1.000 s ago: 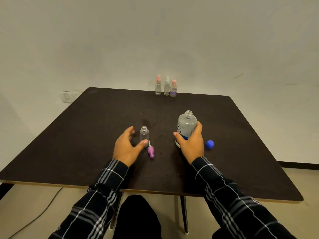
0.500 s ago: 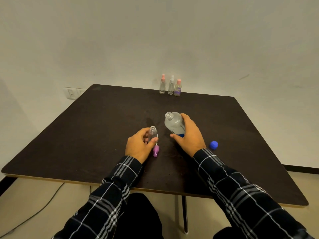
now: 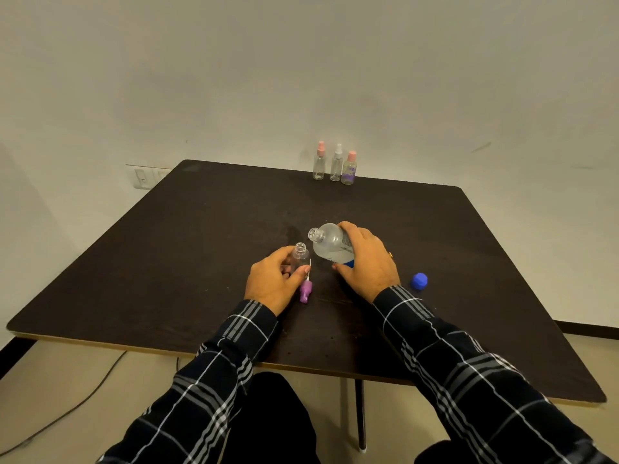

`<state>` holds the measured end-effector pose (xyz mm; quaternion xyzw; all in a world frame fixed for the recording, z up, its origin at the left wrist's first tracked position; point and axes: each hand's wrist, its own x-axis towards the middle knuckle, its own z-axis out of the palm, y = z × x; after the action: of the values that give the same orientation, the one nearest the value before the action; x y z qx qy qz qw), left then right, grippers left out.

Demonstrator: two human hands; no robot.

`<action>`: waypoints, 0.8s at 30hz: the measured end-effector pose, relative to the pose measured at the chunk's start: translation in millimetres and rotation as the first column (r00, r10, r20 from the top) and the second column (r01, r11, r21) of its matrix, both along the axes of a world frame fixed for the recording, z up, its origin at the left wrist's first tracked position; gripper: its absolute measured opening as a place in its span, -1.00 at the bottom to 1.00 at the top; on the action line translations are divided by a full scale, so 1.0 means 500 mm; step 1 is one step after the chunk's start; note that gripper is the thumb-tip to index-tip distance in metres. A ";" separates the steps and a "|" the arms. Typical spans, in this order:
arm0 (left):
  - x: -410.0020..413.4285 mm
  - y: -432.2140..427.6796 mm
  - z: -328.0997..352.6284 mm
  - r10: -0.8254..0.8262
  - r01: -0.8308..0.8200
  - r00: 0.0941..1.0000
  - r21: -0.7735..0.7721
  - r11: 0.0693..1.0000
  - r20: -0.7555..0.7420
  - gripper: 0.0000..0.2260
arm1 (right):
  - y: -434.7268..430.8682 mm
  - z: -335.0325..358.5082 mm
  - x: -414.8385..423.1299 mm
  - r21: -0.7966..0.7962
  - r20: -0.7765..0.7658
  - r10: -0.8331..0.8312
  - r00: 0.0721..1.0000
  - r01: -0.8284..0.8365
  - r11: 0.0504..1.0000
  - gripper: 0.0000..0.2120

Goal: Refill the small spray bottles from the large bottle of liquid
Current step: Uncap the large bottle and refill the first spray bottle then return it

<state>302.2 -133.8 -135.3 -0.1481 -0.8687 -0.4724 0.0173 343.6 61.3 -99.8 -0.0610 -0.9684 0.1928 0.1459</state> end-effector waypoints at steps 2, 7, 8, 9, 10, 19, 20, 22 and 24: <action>-0.001 0.000 -0.003 0.003 -0.003 1.000 -0.001 1.000 -0.008 -0.63 | -0.001 0.000 0.001 0.019 -0.005 0.012 1.000 -0.012 1.000 -0.26; -0.003 0.002 -0.002 -0.003 0.003 1.000 -0.013 1.000 -0.007 -0.63 | -0.003 -0.003 0.002 0.055 -0.022 0.032 0.999 -0.031 0.998 -0.28; -0.004 0.001 -0.002 -0.005 0.005 1.000 -0.016 1.000 -0.007 -0.62 | -0.004 -0.004 0.002 0.062 -0.022 0.034 0.999 -0.033 0.998 -0.28; -0.004 0.002 -0.002 -0.006 0.006 1.000 -0.017 1.000 -0.010 -0.62 | -0.004 -0.004 0.001 0.068 -0.024 0.036 0.999 -0.035 0.997 -0.28; -0.005 0.001 -0.002 -0.008 0.008 1.000 -0.016 1.000 -0.011 -0.62 | -0.005 -0.004 0.001 0.069 -0.025 0.037 0.999 -0.035 0.997 -0.28; -0.003 0.001 0.000 -0.003 0.003 1.000 -0.012 1.000 -0.021 -0.63 | -0.003 -0.003 -0.005 0.087 -0.009 0.032 0.999 -0.031 0.996 -0.27; -0.004 0.001 -0.001 -0.003 0.003 1.000 -0.016 1.000 -0.019 -0.62 | -0.003 -0.002 -0.006 0.091 -0.008 0.033 0.999 -0.032 0.995 -0.27; -0.005 0.001 -0.003 -0.003 0.003 1.000 -0.023 1.000 -0.014 -0.60 | -0.002 0.000 -0.006 0.108 -0.014 0.038 0.999 -0.036 0.994 -0.27; -0.008 0.001 -0.004 -0.002 0.002 1.000 -0.023 1.000 -0.011 -0.59 | 0.000 0.002 -0.008 0.132 -0.021 0.043 0.999 -0.040 0.990 -0.28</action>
<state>298.4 -133.1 -137.4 -0.1519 -0.8737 -0.4618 0.0200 339.6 61.5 -98.7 -0.0287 -0.9783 0.1323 0.1568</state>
